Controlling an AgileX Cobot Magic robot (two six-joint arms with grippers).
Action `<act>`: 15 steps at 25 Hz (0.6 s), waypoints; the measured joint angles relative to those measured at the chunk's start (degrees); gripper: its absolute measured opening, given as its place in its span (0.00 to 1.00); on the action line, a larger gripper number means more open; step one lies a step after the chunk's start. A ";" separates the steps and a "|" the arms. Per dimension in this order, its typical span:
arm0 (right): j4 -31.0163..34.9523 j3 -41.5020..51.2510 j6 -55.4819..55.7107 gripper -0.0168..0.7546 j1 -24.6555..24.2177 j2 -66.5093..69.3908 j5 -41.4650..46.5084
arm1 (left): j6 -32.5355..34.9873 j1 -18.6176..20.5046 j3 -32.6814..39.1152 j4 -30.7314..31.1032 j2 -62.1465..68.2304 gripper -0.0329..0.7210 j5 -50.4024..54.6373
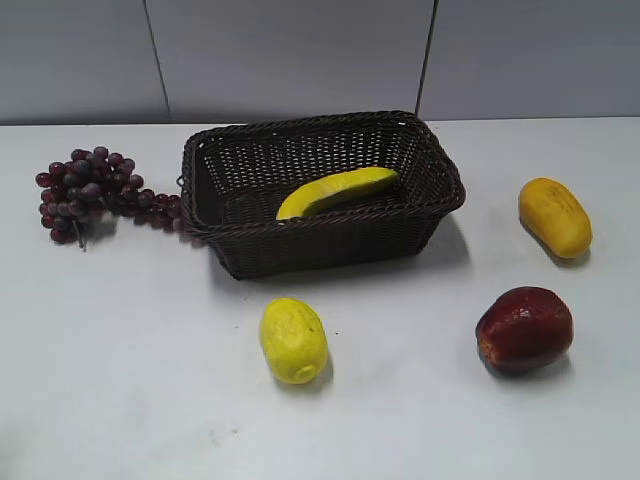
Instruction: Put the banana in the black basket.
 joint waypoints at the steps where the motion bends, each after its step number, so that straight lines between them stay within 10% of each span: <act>1: 0.00 0.00 0.00 0.74 0.00 0.00 0.00 | 0.00 0.00 0.98 -0.11 -2.02 0.78 -0.47; 15: 0.00 0.00 0.00 0.74 0.00 0.00 0.00 | 0.00 0.00 3.25 -0.34 -26.81 0.78 -0.03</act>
